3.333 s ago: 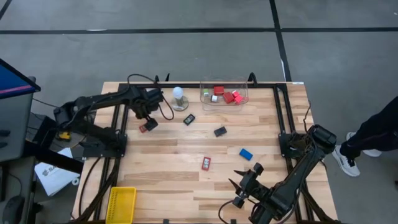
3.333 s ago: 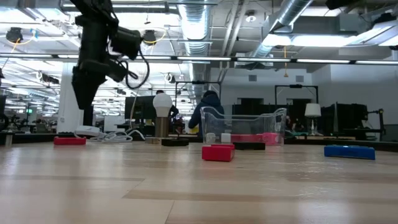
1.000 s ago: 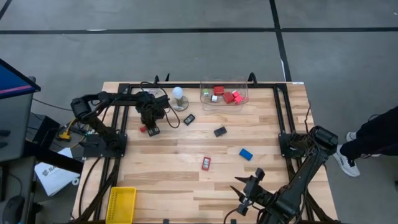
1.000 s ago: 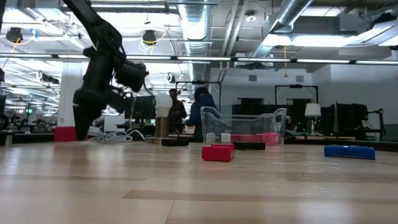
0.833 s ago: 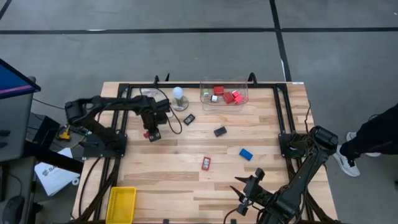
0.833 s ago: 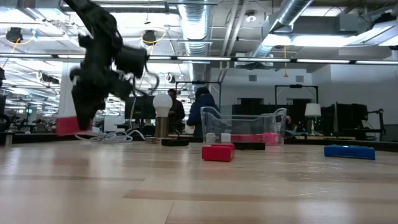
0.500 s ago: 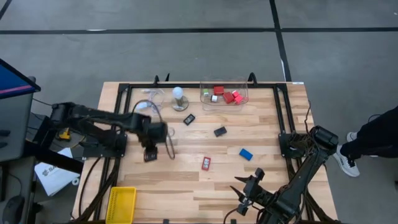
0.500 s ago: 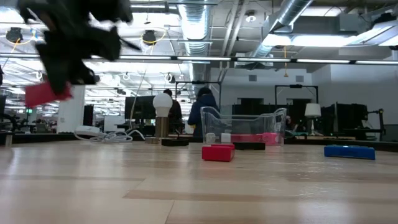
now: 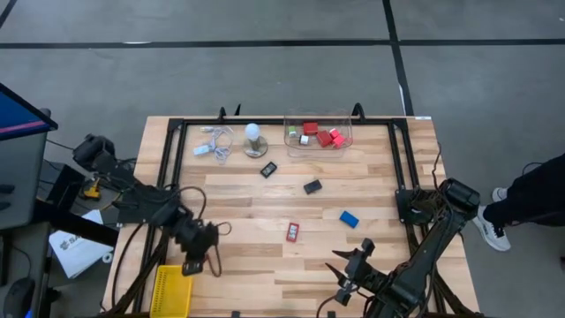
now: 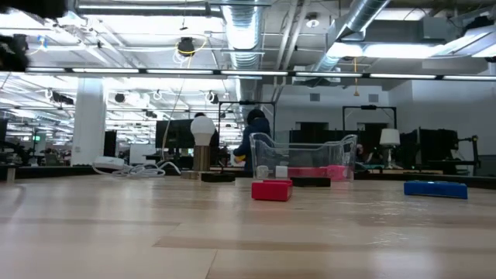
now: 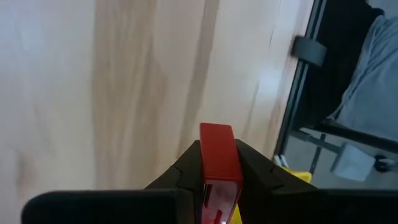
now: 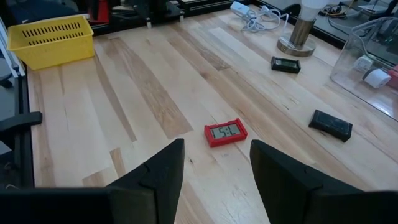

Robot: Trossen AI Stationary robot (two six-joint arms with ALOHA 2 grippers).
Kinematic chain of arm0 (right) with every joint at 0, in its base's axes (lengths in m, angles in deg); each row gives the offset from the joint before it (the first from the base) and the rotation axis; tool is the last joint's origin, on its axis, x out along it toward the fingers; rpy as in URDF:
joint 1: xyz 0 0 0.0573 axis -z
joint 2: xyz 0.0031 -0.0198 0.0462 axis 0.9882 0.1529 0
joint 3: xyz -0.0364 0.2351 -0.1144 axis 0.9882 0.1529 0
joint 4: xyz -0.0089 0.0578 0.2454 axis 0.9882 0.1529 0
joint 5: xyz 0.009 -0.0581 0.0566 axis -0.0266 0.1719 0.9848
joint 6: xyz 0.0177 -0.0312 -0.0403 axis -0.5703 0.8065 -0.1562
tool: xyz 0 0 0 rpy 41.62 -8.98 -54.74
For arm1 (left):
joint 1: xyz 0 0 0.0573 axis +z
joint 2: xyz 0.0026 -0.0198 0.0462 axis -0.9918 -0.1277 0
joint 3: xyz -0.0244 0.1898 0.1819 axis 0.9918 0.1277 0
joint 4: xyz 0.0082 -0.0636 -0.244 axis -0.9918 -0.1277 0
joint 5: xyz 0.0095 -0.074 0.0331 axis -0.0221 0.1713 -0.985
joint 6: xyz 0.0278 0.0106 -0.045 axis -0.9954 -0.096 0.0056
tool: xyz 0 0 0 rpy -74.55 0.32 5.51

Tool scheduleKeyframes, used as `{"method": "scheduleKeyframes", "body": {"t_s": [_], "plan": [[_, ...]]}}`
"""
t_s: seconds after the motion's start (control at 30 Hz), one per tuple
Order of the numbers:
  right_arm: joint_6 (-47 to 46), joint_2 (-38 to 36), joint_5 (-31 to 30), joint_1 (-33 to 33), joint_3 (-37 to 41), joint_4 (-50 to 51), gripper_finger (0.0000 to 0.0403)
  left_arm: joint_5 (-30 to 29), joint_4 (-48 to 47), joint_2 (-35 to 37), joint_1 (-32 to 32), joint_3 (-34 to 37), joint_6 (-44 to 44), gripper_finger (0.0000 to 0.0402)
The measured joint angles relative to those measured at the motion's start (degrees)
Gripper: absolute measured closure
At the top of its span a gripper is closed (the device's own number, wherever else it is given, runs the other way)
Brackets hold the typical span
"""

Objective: Pick & Place Office items
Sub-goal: Put the top red digital clock into the yellow basket

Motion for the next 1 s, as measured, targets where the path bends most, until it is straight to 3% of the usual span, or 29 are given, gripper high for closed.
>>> {"method": "scheduleKeyframes", "body": {"t_s": [0.27, 0.5, 0.67, 1.0], "plan": [[0.3, 0.0, 0.0, 0.0, 0.0, -0.4, 0.0226, -3.1, 0.4, 0.0, -13.0, 0.0, 19.3, 0.0350], [0.5, 0.0, 0.0, 0.5, 0.0, -0.4, 0.0226, -8.8, 3.4, -0.2, -20.5, 0.0, 29.3, 0.0350], [0.6, 0.0, 0.0, 0.5, 0.0, -0.4, 0.0226, -8.8, 3.6, -2.7, -22.7, 0.0, 33.2, 0.0350], [0.5, 0.0, 0.0, 0.4, 0.0, -0.8, 0.0226, -1.7, 4.7, -11.4, -22.3, 0.0, 33.6, 0.0350]]}}
